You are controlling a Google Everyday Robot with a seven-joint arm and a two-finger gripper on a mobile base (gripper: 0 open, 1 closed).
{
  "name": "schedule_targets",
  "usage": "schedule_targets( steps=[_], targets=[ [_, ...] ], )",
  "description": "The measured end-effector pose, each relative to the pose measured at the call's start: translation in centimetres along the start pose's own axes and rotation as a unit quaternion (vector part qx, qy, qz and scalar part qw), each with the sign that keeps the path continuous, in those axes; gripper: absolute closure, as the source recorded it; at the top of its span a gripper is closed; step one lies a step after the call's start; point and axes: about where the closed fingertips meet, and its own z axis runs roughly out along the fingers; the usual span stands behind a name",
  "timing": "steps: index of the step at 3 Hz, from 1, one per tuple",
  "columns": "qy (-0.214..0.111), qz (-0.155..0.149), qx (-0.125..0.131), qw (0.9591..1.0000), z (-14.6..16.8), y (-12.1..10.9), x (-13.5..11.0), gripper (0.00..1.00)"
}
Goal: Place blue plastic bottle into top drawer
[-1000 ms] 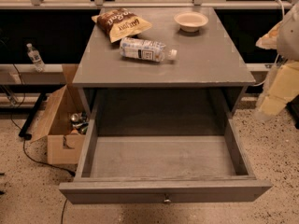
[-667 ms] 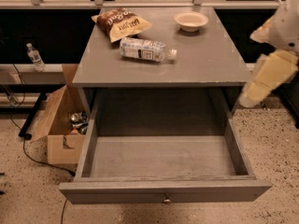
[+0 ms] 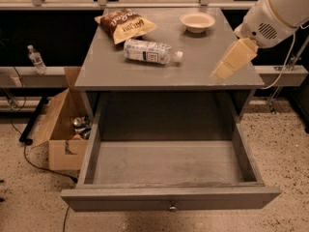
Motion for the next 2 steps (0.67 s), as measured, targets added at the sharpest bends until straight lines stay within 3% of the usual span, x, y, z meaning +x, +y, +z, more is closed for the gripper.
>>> schedule_targets(
  steps=[2],
  targets=[
    [0.003, -0.006, 0.002, 1.0000, 1.4, -0.8, -0.8, 0.00]
  ],
)
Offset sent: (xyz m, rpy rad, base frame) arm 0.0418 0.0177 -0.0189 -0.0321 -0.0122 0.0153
